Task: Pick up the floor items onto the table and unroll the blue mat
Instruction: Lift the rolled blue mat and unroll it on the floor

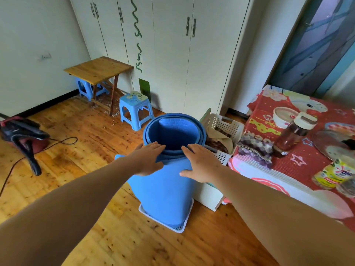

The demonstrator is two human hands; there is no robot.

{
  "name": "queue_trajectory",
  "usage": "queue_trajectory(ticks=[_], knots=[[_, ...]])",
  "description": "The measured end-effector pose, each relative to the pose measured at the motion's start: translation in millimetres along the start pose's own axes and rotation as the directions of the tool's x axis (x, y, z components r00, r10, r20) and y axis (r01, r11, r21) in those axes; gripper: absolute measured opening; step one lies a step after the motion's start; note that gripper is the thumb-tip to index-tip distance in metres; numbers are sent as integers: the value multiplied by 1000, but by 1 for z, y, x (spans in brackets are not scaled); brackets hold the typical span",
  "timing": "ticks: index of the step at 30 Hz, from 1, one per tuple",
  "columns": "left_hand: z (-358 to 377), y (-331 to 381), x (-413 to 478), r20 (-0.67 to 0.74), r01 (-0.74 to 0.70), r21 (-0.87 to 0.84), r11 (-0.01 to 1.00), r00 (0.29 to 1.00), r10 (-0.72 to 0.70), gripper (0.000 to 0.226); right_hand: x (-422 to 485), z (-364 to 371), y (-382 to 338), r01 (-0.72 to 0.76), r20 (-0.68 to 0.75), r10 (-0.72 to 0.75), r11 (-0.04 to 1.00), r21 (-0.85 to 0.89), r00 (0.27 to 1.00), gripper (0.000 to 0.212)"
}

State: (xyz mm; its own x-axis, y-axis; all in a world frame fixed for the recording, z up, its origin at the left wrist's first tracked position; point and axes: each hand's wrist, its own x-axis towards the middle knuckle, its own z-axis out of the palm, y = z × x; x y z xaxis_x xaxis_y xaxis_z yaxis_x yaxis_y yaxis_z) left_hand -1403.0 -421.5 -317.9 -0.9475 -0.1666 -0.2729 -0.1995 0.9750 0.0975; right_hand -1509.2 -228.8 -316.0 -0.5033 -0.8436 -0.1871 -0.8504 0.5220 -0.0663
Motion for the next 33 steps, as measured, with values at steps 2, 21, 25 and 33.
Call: queue_trajectory(ticks=[2, 21, 25, 33], knots=[[-1, -2, 5, -11, -22, 43, 999, 1000, 22, 61, 5, 0, -6, -27, -28, 27, 1000, -13, 999, 78], [5, -28, 21, -147, -93, 125, 988, 983, 111, 42, 28, 4, -31, -45, -153, 59, 995, 94, 987, 27], [-9, -32, 17, -210, -83, 129, 988, 972, 109, 42, 27, -8, -32, -38, -235, 59, 995, 93, 970, 27], [-55, -25, -2, -253, -108, 158, 981, 956, 146, 38, 10, -46, -37, -60, -304, 81, 995, 79, 949, 31]])
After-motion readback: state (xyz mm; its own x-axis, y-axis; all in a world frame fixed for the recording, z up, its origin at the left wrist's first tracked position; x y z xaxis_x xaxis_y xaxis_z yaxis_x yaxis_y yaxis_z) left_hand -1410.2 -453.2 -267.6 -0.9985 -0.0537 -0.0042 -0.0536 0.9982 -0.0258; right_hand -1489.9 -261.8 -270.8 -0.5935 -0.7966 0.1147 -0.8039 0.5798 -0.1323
